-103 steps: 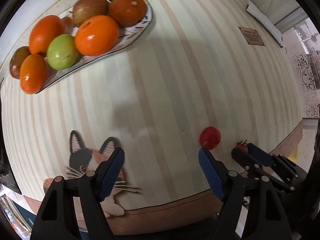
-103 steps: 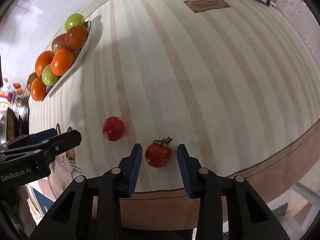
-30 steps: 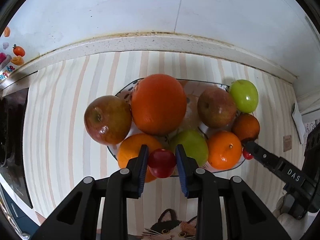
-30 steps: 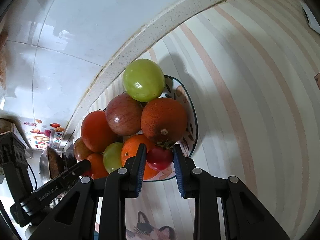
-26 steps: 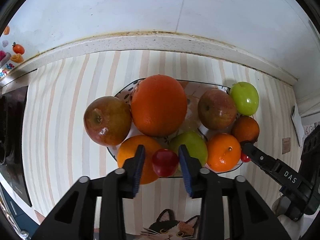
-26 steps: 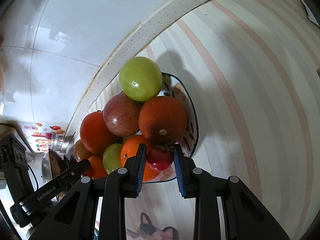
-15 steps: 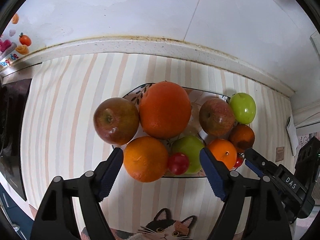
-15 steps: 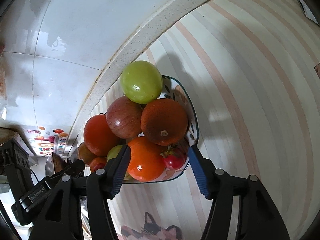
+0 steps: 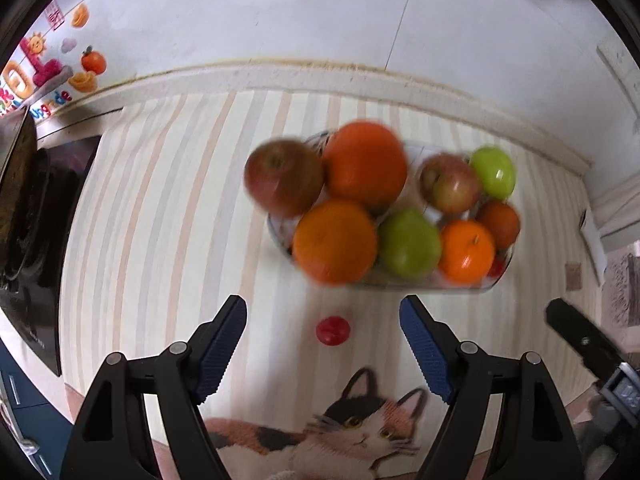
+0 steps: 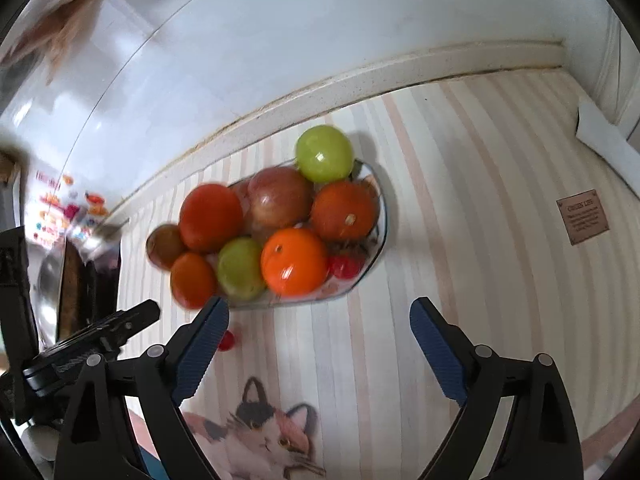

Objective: Organize fruits

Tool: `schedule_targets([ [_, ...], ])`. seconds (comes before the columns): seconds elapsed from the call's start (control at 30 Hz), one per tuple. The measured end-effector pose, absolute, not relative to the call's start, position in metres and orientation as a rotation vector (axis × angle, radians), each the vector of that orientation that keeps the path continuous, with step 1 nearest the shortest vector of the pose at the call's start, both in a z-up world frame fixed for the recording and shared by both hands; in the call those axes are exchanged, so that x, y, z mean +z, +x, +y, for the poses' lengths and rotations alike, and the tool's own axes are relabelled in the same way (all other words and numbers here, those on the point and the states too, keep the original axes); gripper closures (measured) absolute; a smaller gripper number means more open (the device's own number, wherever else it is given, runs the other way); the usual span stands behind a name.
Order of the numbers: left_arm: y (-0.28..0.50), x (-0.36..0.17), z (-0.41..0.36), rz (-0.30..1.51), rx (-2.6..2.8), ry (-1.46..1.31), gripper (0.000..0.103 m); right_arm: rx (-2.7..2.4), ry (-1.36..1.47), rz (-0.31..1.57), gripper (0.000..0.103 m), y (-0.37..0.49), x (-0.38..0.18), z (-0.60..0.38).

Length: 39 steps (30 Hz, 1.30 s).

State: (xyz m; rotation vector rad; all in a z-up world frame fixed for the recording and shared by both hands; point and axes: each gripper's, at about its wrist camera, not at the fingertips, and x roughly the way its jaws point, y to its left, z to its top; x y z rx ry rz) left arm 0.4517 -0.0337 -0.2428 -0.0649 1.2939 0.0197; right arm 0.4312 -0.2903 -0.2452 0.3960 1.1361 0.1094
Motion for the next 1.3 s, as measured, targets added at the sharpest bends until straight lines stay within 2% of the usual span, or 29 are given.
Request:
schedule_targets([
  [0.13, 0.436, -0.278, -0.024, 1.350, 0.049, -0.030, 0.025, 0.105, 0.378, 1.167, 0.009, 0.408, -0.256, -0.279],
  [0.2, 0.430, -0.293, -0.011, 1.367, 0.059, -0.077, 0.029, 0.103, 0.368, 1.174, 0.009, 0.401, -0.264, -0.274],
  [0.5, 0.407, -0.315, 0.017, 1.408, 0.045, -0.149, 0.031, 0.109, 0.360, 1.211, 0.009, 0.387, -0.295, -0.256],
  [0.53, 0.404, -0.317, 0.015, 1.413, 0.032, -0.145, 0.033, 0.111, 0.365, 1.211, 0.009, 0.387, -0.297, -0.255],
  [0.63, 0.401, -0.326, 0.007, 1.439, 0.010, -0.115, 0.054, 0.116, 0.358, 1.213, 0.009, 0.387, -0.299, -0.251],
  [0.73, 0.397, -0.332, 0.006, 1.446, 0.014, -0.112, 0.058, 0.123, 0.350, 1.214, 0.009, 0.387, -0.299, -0.250],
  [0.87, 0.390, -0.338, 0.012, 1.442, 0.019, -0.134, 0.081, 0.129, 0.347, 1.208, 0.009, 0.388, -0.296, -0.247],
  [0.97, 0.388, -0.336, 0.017, 1.442, 0.022, -0.150, 0.092, 0.133, 0.347, 1.201, 0.009, 0.388, -0.294, -0.246],
  [1.3, 0.390, -0.297, 0.042, 1.374, 0.008, -0.209, 0.092, 0.147, 0.348, 1.193, 0.009, 0.391, -0.292, -0.251],
])
